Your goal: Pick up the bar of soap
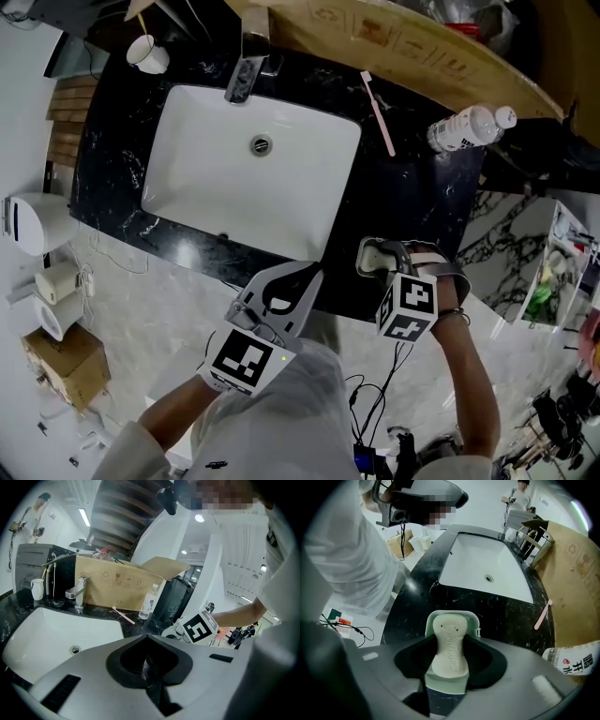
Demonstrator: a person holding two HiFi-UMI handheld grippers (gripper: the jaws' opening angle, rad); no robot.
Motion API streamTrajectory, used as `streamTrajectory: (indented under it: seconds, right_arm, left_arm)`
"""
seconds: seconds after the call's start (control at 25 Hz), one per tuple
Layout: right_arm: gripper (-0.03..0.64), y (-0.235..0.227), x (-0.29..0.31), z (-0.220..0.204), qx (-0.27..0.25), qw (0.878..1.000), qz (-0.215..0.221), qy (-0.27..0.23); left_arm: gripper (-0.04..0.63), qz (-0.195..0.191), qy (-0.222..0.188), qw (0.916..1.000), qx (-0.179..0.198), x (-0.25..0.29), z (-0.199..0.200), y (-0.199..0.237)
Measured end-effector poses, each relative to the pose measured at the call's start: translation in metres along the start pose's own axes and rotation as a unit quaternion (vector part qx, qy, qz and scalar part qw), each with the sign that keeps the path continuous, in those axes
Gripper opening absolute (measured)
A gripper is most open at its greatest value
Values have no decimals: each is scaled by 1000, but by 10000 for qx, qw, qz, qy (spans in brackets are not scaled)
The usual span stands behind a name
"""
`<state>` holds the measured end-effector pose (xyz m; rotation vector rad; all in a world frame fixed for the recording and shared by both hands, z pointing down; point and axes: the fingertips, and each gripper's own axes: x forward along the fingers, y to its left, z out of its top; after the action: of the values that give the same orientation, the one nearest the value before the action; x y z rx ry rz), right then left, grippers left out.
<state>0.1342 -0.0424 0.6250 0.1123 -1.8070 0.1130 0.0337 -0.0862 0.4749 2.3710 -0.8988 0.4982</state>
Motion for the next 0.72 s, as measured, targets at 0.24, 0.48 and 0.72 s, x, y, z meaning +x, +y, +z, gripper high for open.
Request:
streamTrajectory:
  seconds: [0.24,0.48,0.72]
  right_arm:
    - [192,0,0,0,-28,10000,-27,22]
    - [190,-1,-5,-1,-24,9996,-246,-117]
    - [189,-6,-20,1,559,9964,-409,-486]
  left_arm:
    - [0,-36,-4,10000,-24,-2,0,0]
    - [0,-80,-5,10000,25,-3,3,-1]
    - [0,-123,-34,9999,73,-9,7,-1]
